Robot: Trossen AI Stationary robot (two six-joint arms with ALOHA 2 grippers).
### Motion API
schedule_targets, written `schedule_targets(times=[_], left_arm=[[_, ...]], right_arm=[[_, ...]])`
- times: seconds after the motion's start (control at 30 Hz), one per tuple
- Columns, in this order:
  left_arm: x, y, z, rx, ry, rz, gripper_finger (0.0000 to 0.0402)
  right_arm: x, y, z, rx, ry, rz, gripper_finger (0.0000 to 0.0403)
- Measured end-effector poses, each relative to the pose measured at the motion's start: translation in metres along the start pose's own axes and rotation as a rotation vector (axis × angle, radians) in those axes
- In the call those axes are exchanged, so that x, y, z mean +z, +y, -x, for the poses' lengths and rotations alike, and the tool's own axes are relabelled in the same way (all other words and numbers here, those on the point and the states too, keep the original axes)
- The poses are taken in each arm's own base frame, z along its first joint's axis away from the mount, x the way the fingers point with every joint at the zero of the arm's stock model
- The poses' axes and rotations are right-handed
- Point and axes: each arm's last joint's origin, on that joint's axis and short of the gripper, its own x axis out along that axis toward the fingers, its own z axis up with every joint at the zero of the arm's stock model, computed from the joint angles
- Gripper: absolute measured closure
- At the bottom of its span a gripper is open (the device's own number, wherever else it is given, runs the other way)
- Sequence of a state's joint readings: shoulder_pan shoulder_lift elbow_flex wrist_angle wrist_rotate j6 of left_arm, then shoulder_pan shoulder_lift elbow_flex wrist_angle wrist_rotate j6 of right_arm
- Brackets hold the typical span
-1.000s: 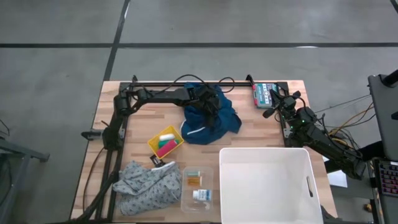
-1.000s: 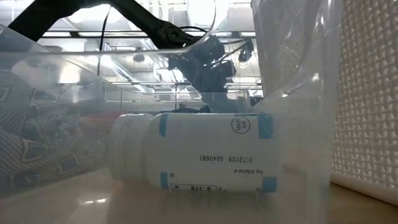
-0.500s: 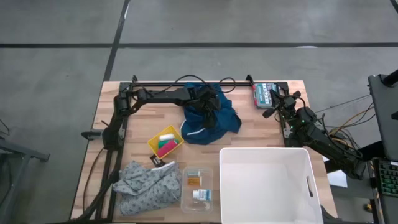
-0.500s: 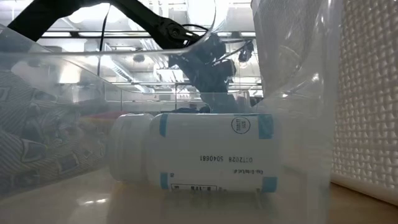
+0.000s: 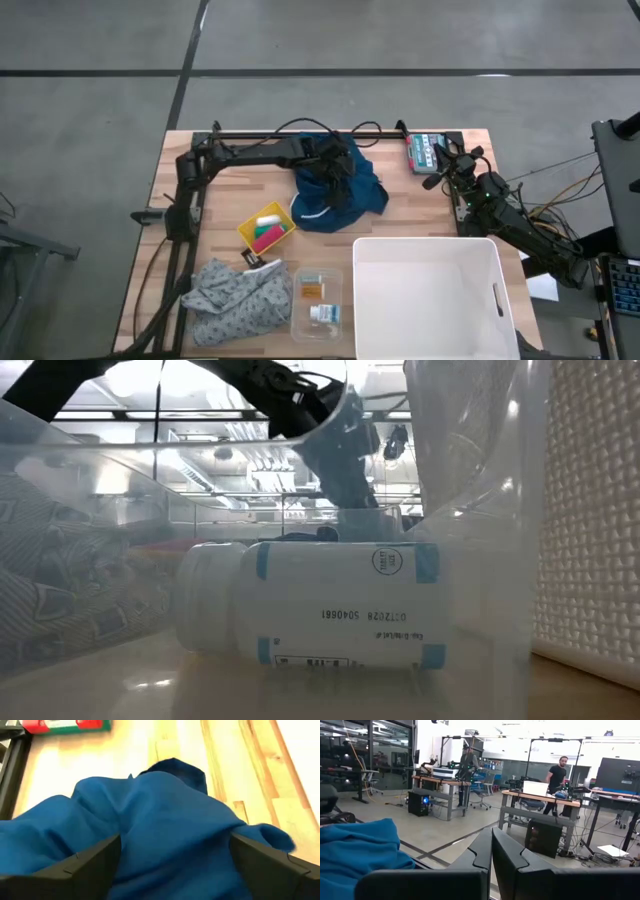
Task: Pick & Place Medicine items
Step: Put the blue patient gown into the white laundry bin
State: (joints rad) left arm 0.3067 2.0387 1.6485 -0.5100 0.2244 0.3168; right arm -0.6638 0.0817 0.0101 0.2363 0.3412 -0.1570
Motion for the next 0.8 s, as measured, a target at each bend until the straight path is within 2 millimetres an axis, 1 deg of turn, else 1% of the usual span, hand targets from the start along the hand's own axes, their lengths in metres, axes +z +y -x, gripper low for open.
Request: schedule_targets(times=[0.2,0.37,0.5,0.63,0.8], left_arm=[[0.001,-0.004,0.012,0.003,0.021,-0.013,0.0026],[0.006,-0.007,0.032,0.008,0.015,-0.02,0.0031],[0.009,-0.016,0.042,-0.004,0.02,-0.032,0.0032],[0.011,-0.022,0.043,-0.011,0.017,-0.047,0.0032],[0.004,-0.022,0.036,-0.004,0.018,-0.079,0.0032]], right_arm=[[0.0,0.0,0.0,0.0,-0.001,0.0,0.0394],[0.0,0.0,0.0,0.0,-0.001,0.0,0.0394],[0.0,0.0,0.0,0.0,-0.001,0.0,0.0394],[0.0,0.0,0.0,0.0,0.0,0.0,0.0394],[0.0,0.0,0.0,0.0,0.0,0.0,0.0394]])
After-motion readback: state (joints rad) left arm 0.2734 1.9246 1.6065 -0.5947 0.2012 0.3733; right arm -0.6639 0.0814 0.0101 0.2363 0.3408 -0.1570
